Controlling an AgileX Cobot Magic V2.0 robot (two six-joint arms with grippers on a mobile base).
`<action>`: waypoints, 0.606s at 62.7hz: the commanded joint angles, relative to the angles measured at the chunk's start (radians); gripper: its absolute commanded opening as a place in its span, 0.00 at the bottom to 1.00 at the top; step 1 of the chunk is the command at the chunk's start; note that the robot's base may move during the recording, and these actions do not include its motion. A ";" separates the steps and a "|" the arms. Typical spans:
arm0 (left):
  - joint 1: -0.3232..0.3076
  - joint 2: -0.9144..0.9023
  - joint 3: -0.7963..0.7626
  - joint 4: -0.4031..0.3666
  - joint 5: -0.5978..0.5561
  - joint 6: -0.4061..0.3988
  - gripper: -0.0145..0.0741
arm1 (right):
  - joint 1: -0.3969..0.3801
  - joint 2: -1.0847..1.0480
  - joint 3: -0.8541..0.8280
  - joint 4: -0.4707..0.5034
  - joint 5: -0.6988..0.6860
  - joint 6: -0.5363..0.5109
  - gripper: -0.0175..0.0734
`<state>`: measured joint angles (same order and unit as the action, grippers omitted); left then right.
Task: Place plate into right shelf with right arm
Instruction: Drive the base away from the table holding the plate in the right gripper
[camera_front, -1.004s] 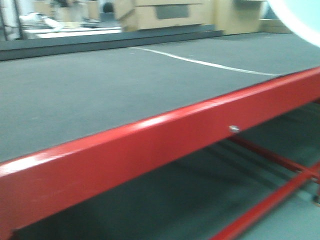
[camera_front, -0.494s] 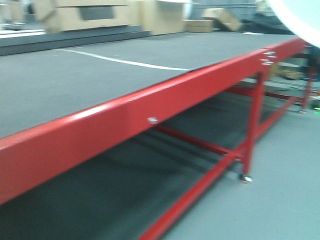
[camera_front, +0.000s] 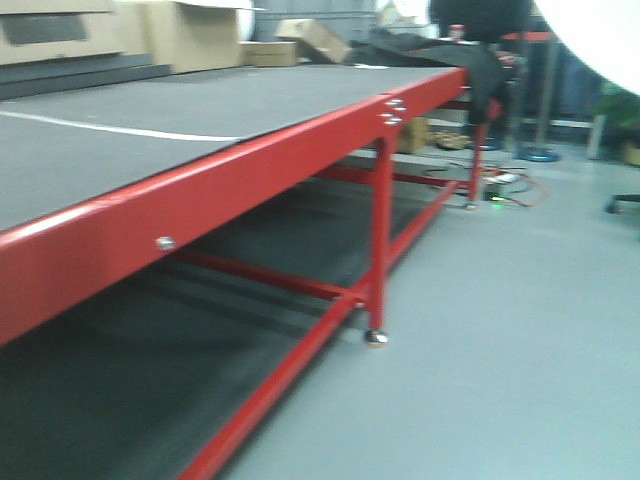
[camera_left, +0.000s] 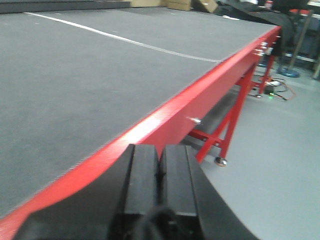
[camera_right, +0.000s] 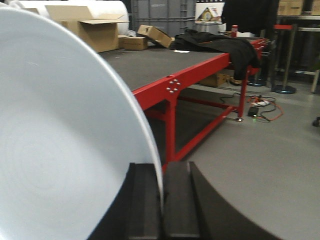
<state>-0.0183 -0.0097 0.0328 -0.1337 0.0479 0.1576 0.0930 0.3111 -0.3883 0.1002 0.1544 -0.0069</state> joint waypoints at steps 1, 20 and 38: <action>-0.002 -0.010 0.010 -0.008 -0.090 -0.007 0.02 | -0.005 0.005 -0.029 0.005 -0.094 -0.004 0.25; -0.002 -0.010 0.010 -0.008 -0.090 -0.007 0.02 | -0.005 0.005 -0.029 0.005 -0.094 -0.004 0.25; -0.002 -0.010 0.010 -0.008 -0.090 -0.007 0.02 | -0.005 0.005 -0.029 0.005 -0.094 -0.004 0.25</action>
<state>-0.0183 -0.0097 0.0328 -0.1337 0.0479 0.1576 0.0930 0.3111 -0.3883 0.1002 0.1544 -0.0069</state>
